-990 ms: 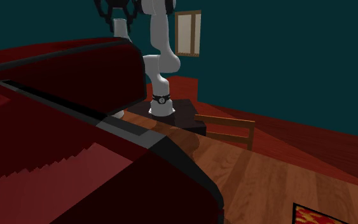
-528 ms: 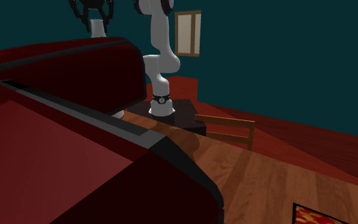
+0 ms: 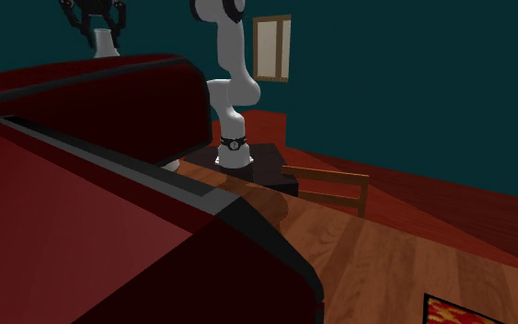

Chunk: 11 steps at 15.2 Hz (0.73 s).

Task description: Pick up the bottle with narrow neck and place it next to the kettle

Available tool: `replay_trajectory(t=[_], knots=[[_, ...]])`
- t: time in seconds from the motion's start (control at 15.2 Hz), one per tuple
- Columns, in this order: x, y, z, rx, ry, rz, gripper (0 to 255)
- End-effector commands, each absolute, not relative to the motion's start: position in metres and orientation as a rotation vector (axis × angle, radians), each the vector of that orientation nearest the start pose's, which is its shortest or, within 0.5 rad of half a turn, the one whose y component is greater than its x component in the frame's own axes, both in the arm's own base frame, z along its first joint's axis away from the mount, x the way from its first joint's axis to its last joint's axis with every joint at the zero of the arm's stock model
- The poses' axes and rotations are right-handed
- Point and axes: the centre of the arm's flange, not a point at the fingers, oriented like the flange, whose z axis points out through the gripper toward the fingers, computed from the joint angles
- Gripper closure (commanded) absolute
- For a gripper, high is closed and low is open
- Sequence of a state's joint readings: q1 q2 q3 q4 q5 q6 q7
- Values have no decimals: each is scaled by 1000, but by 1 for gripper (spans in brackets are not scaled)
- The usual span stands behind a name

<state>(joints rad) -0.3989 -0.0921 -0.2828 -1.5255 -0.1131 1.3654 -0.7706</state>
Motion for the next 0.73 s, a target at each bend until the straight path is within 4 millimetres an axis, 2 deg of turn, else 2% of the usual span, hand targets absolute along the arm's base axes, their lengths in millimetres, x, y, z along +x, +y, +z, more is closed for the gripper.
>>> replay_trajectory(t=[0.0, 0.66], knots=[[370, -359, 677, -3152, -116, 174, 255], [321, -481, 678, -3152, -116, 174, 255]])
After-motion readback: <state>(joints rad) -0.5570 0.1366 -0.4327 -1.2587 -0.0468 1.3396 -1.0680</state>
